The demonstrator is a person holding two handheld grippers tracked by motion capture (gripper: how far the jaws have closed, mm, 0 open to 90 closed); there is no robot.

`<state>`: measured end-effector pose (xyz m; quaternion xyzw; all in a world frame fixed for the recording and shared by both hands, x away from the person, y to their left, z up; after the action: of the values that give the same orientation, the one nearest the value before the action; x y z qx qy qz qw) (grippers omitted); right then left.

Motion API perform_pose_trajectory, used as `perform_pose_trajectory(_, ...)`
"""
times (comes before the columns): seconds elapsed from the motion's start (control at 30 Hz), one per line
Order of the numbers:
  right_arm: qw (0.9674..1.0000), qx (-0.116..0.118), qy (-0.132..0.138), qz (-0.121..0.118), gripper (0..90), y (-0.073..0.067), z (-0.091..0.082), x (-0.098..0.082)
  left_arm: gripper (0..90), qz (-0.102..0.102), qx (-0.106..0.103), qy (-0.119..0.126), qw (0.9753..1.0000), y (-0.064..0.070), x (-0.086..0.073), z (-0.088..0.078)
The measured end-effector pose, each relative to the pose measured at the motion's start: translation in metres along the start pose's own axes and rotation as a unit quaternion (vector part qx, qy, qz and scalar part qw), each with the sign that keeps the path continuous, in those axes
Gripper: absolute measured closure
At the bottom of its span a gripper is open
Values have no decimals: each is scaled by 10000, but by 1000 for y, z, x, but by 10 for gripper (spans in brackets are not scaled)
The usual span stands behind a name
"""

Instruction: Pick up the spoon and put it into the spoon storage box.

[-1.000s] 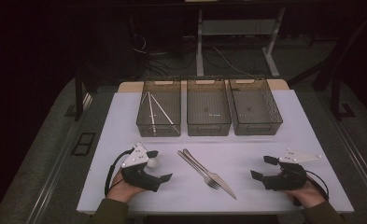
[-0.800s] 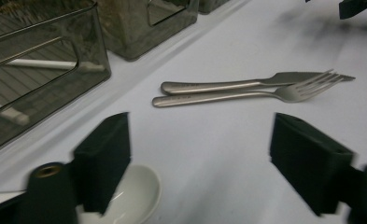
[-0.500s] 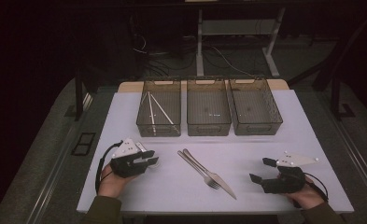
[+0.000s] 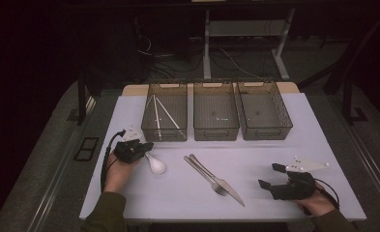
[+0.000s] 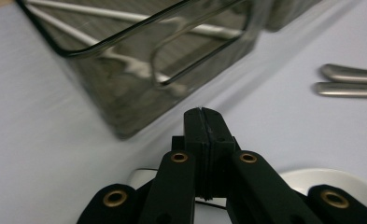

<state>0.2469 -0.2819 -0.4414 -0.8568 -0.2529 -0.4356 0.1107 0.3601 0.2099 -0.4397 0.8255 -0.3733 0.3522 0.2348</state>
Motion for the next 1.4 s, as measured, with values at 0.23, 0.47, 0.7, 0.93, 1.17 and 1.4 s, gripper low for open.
perform_pose_trajectory(0.23, 10000, 28, -10, 25, 193, 0, 0, 0, 891, -86, 103, -234, 9996, -14, -4, 8)
perform_pose_trajectory(0.47, 9999, -16, -114, 7, 193, 0, 1, -1, 891, -27, 128, -393, 9991, -14, -6, 6)
perform_pose_trajectory(0.7, 9999, -50, -109, 12, 194, 1, 0, -1, 891, -38, 93, -441, 9990, -13, -12, -3)
perform_pose_trajectory(0.93, 9999, -67, -115, 7, 194, 2, 0, -1, 891, 9, -25, -508, 9987, -3, -18, -13)
perform_pose_trajectory(1.17, 9999, -81, -121, 22, 194, 2, -1, -1, 891, 25, -86, -490, 9988, 7, -18, -20)
perform_pose_trajectory(1.4, 9999, -82, -116, 17, 194, 2, -1, -1, 892, 105, -12, -487, 9988, 11, -20, -25)
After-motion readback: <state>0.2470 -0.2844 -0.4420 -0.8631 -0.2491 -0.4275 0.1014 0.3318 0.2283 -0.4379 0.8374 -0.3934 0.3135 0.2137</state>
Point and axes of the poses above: each handheld gripper's, and its own axes: z roughly forward along the jaws, x roughly out of its top, y roughly to its right, the point moved 1 cm from there along z, roughly forward along the jaws, and after that the axes turned 13 degrees about -x, right-handed, at the moved point
